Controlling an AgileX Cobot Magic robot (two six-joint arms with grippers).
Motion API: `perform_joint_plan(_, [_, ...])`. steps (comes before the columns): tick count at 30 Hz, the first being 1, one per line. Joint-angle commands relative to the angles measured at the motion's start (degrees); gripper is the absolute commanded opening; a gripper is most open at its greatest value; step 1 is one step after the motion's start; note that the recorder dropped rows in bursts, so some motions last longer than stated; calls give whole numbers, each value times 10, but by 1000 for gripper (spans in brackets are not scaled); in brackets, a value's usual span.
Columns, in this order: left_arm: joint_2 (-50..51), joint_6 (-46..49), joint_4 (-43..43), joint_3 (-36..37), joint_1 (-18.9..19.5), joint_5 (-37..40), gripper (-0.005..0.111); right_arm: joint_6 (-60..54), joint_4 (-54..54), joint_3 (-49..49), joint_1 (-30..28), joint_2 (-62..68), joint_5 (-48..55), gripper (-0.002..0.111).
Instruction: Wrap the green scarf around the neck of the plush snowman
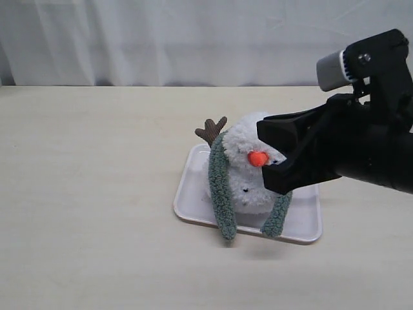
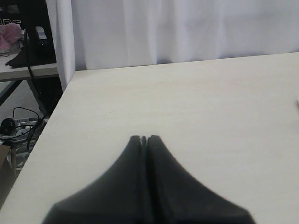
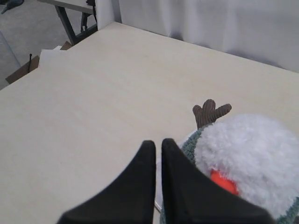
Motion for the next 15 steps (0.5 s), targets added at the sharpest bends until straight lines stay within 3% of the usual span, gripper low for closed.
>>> perform_joint_plan(1, [-1,1,-2,2,-5,-4,0,-4,-4,1,1,-25,7,4])
perform_joint_plan(15, [-1,1,-2,2,-5,-4,0,-5,-4,1,1,-298,43,4])
